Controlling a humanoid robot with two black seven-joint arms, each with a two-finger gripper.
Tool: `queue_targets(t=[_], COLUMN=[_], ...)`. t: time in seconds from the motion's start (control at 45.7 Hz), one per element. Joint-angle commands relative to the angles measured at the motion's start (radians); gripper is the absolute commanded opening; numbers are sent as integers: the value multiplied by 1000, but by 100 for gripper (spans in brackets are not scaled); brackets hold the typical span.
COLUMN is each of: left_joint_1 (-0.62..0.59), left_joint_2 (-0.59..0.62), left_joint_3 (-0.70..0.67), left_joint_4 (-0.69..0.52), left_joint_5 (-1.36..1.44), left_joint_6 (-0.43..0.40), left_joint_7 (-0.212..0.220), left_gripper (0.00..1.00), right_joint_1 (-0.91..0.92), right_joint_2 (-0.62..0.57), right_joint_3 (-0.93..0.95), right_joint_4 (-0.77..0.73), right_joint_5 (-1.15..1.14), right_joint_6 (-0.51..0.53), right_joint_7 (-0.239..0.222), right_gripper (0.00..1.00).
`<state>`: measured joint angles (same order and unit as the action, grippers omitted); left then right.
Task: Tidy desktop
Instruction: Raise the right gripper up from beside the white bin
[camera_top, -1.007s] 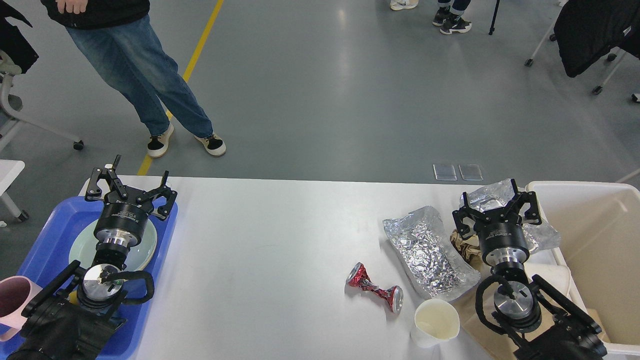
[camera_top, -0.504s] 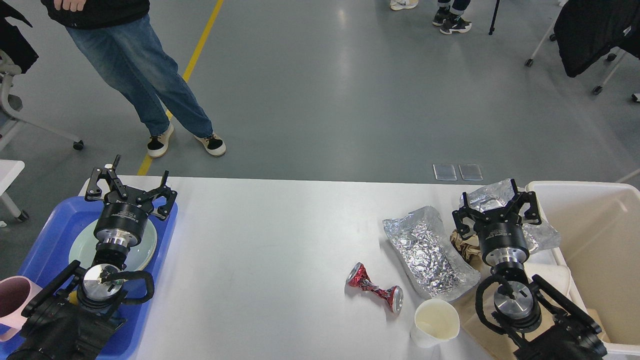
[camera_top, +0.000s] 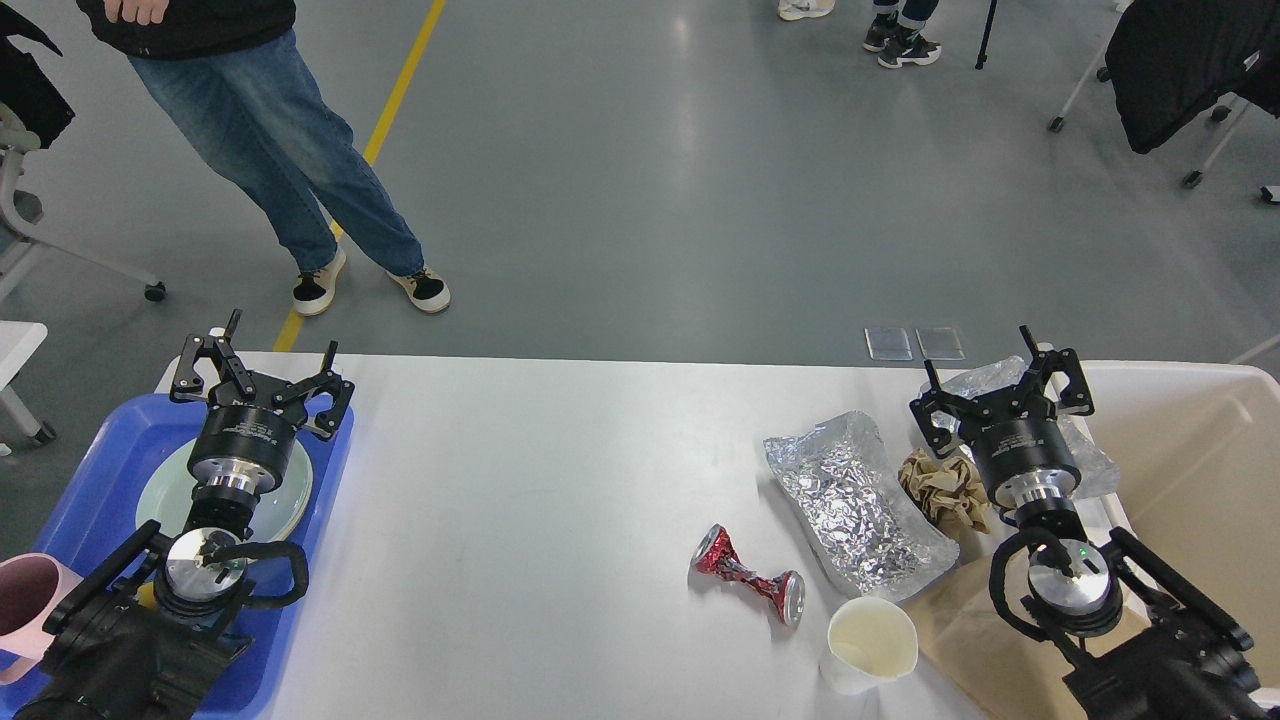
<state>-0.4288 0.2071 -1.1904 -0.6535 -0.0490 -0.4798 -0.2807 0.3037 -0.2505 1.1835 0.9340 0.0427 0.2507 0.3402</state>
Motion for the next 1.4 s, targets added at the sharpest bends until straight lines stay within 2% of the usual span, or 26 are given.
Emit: queue_targets(t=[0.0,0.591,0.722,0.876,0.92,1.073,1.248,1.379], left_joint_1=[1,1,-1,1,-1,-1,1,1], left_joint_2=[0,0,0,0,0,0,0,1], left_joint_3=[0,0,0,0,0,2,2,2], left_joint_4=[0,0,0,0,0,0,0,0], left_joint_5=[0,0,0,0,0,0,0,0], left_joint_6=[0,0,0,0,0,0,0,0], left_joint_7=[0,0,0,0,0,0,0,0], left_gripper=[96,96,96,96,96,96,96,96], right_joint_1=[28,-26,-51,-74,-74,-57,1,63], right_joint_2=[7,10,13,10,22,71,66,72], right_joint_3=[67,70,61,74,80,102,88,70], right_joint_4=[-27,-17,-20,-21,-18,-26,-47,-133], right_joint_5=[0,8,6,8,9,11,13,13], right_joint_6=[4,31,140,389,417,352,191,162], right_joint_7=[2,3,11,11,11,11,10,10], right_gripper=[100,100,100,100,100,100,100,100])
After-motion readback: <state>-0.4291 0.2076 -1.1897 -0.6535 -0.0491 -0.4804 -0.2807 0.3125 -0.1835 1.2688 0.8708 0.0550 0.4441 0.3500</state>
